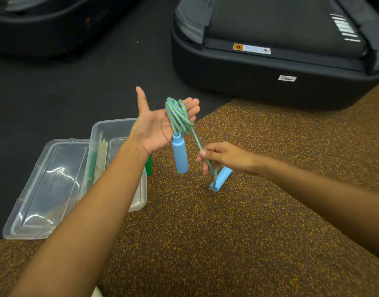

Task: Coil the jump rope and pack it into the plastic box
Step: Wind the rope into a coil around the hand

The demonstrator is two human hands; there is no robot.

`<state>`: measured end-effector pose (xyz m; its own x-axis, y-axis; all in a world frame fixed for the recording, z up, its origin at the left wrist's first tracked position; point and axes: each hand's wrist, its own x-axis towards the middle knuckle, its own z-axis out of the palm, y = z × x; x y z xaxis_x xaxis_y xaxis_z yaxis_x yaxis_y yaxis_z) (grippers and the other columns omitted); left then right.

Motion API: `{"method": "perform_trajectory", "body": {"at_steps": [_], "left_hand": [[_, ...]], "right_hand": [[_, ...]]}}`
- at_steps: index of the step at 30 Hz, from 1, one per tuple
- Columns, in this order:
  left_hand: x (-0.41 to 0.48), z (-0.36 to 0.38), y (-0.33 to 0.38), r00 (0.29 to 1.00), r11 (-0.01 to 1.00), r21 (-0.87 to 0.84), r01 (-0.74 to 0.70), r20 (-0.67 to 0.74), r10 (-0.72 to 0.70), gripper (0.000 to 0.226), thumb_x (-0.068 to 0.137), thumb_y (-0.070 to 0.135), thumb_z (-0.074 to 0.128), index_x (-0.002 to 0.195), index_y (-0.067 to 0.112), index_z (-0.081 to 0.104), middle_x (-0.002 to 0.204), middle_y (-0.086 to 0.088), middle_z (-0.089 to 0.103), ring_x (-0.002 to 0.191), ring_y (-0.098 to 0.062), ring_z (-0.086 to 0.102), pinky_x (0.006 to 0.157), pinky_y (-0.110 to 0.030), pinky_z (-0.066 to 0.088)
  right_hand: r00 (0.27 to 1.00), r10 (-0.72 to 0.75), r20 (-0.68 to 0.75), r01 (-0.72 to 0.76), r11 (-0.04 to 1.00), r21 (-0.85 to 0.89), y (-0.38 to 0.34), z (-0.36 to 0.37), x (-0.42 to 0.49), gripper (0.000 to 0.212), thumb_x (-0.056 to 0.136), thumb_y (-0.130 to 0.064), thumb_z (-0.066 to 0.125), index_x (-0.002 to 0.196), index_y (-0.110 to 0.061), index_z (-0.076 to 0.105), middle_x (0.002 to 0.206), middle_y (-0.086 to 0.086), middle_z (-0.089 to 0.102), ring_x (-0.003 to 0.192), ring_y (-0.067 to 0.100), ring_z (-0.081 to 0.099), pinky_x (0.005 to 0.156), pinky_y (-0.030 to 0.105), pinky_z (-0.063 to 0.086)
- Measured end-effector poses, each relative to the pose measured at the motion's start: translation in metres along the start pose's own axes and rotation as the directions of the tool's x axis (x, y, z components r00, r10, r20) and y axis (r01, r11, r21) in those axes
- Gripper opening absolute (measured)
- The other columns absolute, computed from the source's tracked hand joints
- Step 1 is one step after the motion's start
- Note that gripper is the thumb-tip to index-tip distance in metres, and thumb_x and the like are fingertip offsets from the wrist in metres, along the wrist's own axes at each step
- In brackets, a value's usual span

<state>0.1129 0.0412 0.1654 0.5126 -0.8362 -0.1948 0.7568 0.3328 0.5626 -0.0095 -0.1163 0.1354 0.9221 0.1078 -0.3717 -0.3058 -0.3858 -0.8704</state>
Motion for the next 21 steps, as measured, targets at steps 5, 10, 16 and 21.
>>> {"method": "perform_trajectory", "body": {"at_steps": [5,10,16,21], "left_hand": [[0.001,-0.005,0.005,0.995,0.992,-0.085,-0.094,0.016,0.095,0.113,0.074,0.084,0.017,0.124,-0.013,0.047,0.128,-0.024,0.056,0.115,-0.032,0.058,0.101,-0.042,0.043],[-0.002,-0.003,0.007,0.988,0.983,-0.099,-0.151,0.017,0.154,0.113,0.074,0.084,0.017,0.125,-0.013,0.047,0.127,-0.023,0.057,0.114,-0.03,0.06,0.1,-0.04,0.044],[0.0,-0.003,0.006,0.987,0.986,-0.036,-0.16,-0.022,0.159,0.112,0.074,0.084,0.015,0.133,-0.008,0.039,0.133,-0.022,0.053,0.12,-0.031,0.055,0.105,-0.041,0.039],[0.003,-0.003,0.003,0.99,0.99,0.017,-0.137,-0.042,0.138,0.111,0.075,0.084,0.014,0.135,-0.007,0.037,0.132,-0.021,0.054,0.12,-0.031,0.055,0.104,-0.041,0.041]], "right_hand": [[0.99,0.062,0.125,-0.061,0.998,-0.01,0.001,0.005,-0.003,0.008,0.091,-0.016,0.053,0.086,-0.01,0.056,0.082,0.009,0.063,0.07,0.012,0.059,0.07,0.028,0.042],[0.978,0.148,0.145,-0.134,0.986,-0.101,0.008,0.001,-0.002,0.019,0.093,-0.026,0.049,0.076,-0.02,0.056,0.085,0.007,0.067,0.079,0.017,0.058,0.074,0.035,0.041],[0.986,0.048,0.158,-0.024,0.989,-0.146,-0.005,0.001,-0.008,0.022,0.095,-0.021,0.045,0.077,-0.014,0.057,0.081,0.01,0.064,0.075,0.013,0.06,0.074,0.023,0.045],[0.991,-0.121,0.064,0.137,0.911,-0.389,-0.034,0.005,-0.015,0.021,0.091,-0.024,0.052,0.075,-0.013,0.061,0.061,0.0,0.056,0.056,0.008,0.05,0.052,0.016,0.035]]}}
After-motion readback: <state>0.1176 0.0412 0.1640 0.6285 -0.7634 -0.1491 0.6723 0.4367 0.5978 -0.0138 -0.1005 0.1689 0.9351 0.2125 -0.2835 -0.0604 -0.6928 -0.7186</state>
